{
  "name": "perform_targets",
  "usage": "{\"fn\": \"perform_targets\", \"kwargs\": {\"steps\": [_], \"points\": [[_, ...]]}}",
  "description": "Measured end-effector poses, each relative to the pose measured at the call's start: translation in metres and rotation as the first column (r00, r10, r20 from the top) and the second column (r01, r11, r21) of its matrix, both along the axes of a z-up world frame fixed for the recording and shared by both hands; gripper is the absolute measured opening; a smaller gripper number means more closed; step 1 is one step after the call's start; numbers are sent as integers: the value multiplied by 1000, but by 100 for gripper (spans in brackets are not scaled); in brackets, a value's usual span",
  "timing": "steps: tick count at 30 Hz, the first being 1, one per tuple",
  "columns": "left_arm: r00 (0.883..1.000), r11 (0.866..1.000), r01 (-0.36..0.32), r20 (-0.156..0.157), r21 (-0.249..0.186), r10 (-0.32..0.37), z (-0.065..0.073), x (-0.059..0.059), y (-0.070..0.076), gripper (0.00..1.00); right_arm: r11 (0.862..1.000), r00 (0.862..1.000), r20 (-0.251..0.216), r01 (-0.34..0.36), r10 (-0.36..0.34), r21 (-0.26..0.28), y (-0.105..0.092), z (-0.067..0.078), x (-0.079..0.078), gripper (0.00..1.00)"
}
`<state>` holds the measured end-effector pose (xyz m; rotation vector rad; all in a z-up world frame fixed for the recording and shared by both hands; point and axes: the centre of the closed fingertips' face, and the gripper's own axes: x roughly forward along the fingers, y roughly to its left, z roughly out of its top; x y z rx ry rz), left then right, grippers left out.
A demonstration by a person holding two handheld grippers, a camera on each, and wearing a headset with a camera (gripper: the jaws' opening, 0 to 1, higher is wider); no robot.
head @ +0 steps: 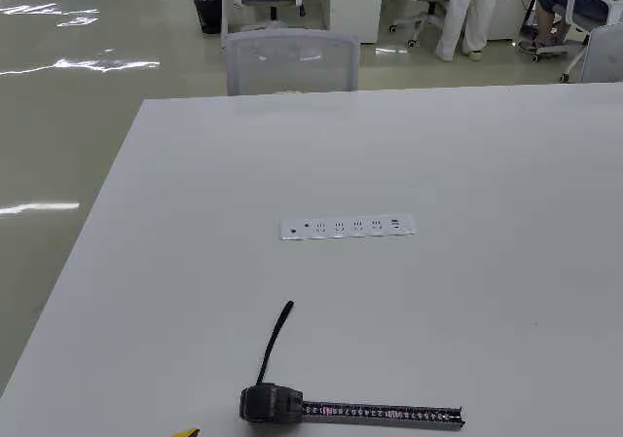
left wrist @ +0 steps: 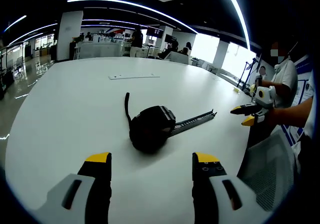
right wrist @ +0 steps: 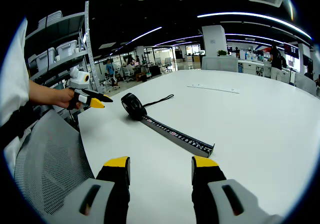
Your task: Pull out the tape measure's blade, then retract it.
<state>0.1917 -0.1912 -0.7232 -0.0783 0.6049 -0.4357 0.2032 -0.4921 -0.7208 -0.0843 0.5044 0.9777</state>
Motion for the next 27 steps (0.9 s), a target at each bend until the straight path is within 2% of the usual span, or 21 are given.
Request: {"fn": "perform_targets", "kwargs": {"steps": [8,10,15,27], "points": [[1000,1000,-28,0,-1,28,-2,8,-3,64,1000,1000,0,-8,8,-4,0,-1,3,49],[999,999,-32,-1,14,32,-3,10,-3,64,1000,1000,0,-9,9,-6,-1,-2,4,49],[999,999,-35,1,19,35,-2,14,-4,65,1000,1000,-1,-11,11,-7,-1,-2,6,49],[998,999,-52,-21,-5,52,-8,22,-8,66,1000,1000,-3,-16,16,-11,0,-6,14,49]]}}
